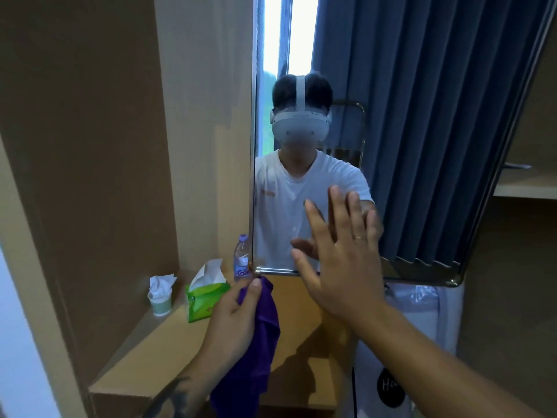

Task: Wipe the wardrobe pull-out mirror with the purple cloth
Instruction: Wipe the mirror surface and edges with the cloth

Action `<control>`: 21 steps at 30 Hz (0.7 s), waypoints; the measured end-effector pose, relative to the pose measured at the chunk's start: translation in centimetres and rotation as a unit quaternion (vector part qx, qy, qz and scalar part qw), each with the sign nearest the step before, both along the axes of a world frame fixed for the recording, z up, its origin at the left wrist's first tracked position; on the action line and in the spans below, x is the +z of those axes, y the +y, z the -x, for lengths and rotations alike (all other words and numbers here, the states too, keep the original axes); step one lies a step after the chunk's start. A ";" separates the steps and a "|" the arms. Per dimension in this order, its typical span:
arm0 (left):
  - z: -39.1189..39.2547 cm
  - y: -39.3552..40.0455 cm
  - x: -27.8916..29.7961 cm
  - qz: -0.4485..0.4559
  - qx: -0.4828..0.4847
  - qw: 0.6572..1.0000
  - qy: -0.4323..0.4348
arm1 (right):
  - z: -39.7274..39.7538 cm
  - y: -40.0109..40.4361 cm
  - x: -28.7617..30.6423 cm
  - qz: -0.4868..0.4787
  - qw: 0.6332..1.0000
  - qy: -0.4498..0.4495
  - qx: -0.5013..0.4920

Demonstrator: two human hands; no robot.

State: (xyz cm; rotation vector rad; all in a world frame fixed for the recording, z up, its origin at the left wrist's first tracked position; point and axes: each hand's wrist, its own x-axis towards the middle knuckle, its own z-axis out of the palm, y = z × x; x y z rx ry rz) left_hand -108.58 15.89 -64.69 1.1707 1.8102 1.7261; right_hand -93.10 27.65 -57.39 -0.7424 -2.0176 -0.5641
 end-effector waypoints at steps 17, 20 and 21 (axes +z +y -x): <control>-5.0 -1.0 3.7 -0.095 -0.162 0.961 -0.203 | -2.1 -4.4 -8.5 0.146 0.945 0.052 0.288; -5.3 -1.4 3.9 -0.092 -0.196 0.962 -0.164 | -1.7 -4.8 -9.3 0.134 0.943 0.066 0.296; -5.4 -1.4 3.8 -0.088 -0.205 0.965 -0.141 | -1.6 -5.1 -9.4 0.145 0.941 0.068 0.298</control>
